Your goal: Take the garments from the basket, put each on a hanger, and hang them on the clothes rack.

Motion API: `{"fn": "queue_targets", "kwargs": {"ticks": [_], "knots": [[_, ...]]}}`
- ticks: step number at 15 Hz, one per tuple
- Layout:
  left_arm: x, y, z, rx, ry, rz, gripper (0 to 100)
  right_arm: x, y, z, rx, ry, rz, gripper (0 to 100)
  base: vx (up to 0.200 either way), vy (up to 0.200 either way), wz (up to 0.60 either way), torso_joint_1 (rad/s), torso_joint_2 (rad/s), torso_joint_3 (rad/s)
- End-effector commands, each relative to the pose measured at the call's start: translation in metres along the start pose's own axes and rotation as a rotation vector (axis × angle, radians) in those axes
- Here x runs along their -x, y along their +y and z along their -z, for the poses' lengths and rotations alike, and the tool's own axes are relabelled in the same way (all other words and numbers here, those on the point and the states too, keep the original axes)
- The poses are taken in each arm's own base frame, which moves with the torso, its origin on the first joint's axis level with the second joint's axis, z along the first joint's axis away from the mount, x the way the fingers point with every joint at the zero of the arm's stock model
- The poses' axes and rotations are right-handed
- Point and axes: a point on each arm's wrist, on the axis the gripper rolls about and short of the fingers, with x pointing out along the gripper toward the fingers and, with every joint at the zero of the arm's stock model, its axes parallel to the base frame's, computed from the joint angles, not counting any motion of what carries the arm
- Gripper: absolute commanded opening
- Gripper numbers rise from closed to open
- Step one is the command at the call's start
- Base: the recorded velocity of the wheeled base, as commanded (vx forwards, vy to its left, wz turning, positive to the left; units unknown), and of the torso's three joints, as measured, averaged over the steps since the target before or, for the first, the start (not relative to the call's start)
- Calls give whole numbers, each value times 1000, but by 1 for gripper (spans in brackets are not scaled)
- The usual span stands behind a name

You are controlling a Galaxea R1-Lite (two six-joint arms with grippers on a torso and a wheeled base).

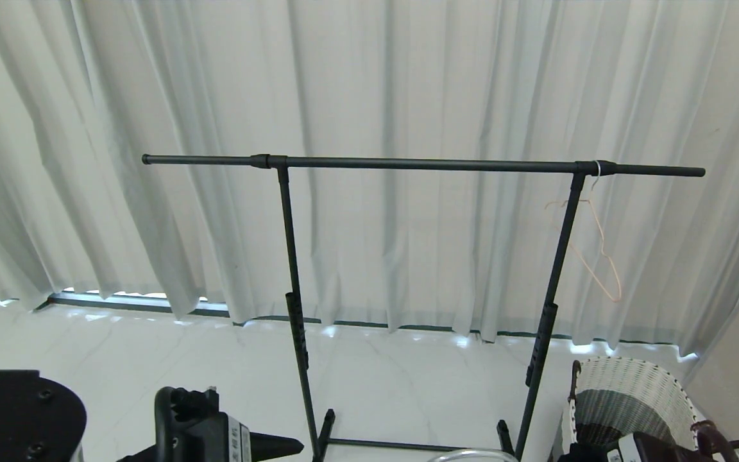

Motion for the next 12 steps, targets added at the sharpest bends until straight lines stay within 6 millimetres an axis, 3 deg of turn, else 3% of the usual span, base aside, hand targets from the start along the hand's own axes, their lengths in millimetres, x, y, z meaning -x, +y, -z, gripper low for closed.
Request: {"fn": "queue_targets", "kwargs": {"ticks": [1, 5, 6, 12], "knots": [[-10, 1, 3, -7, 46, 13, 100, -1, 1, -2, 4, -5, -5, 0, 0, 0, 0, 0, 0, 0], [-15, 2, 2, -32, 54, 18, 100, -1, 1, -5, 11, -15, -7, 0, 0, 0, 0, 0, 0, 0], [-15, 2, 2, -33, 52, 15, 0, -1, 2, -6, 13, -16, -11, 0, 0, 0, 0, 0, 0, 0], [-15, -1, 2, -48, 50, 34, 0, -1, 2, -7, 14, -21, -7, 0, 0, 0, 0, 0, 0, 0]]}}
